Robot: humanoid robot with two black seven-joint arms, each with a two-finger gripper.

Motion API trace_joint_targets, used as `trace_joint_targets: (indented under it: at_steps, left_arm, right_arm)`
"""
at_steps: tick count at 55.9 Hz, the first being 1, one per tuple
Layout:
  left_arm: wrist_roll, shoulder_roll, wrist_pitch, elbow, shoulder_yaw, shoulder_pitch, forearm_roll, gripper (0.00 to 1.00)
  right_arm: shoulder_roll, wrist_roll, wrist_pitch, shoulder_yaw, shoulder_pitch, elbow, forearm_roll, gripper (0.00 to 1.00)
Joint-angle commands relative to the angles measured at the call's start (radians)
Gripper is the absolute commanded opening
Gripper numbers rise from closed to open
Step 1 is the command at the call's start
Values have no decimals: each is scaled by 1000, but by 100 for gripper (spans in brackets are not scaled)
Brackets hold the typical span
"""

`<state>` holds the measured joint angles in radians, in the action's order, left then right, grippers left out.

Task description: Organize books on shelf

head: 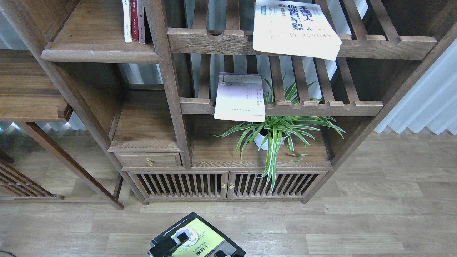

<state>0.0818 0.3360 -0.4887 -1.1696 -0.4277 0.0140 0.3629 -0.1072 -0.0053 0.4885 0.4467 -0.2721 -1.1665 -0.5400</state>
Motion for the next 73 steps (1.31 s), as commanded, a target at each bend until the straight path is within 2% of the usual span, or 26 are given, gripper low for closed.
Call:
trace_joint_targets:
  at_steps: [1,2,3,11,22,24,25,27,28,30,31,42,46,47,58,67,73]
  left_arm:
    - [-8,11,0,5,23,-5,54,27]
    - [-8,12,0,5,24,-5,60,19]
    - [-10,17,0,5,29,-5,74,4]
    - [-7,21,0,5,32,6,88,3]
    - [-10,38,0,5,9,9,91,2]
    - [-10,38,0,4,9,9,91,2]
    - [-10,38,0,4,9,9,91,2]
    - [-10,37,0,4,7,9,91,2]
    - [-10,37,0,2,4,9,91,2]
    - [-8,37,0,1,-3,9,90,2]
    - [-8,37,0,-4,-11,9,90,2]
    - [0,70,0,-51,-123,9,90,2]
    - [0,133,0,-90,-157,9,88,2]
    - [1,193,0,-108,-172,9,82,2]
    - [3,357,0,-91,-261,37,-36,3]
    - [4,439,0,-59,-382,21,-188,3]
    - [6,446,0,-53,-482,-22,-284,3]
  right_arm:
    - [9,-2,0,-46,-10,1,11,6]
    - [9,-2,0,-46,-10,1,11,6]
    - [9,-2,0,-46,-10,1,11,6]
    - [7,-1,0,-45,-10,2,11,7]
    - [9,2,0,-34,-7,21,11,14]
    - [11,2,0,-29,-6,25,11,21]
    - [12,4,0,-28,-1,28,12,28]
    - [12,4,0,-26,5,34,12,51]
    - [12,2,0,-26,8,37,12,76]
    - [6,1,0,-29,17,42,17,96]
    - [-5,2,0,-28,31,47,20,98]
    - [-16,13,0,-20,74,148,18,99]
    - [-14,13,0,-11,76,177,20,99]
    - [-12,13,0,-11,77,186,20,99]
    - [-5,13,0,-11,106,217,21,99]
    - [4,13,0,-11,113,223,21,99]
    - [3,13,0,-11,114,225,20,99]
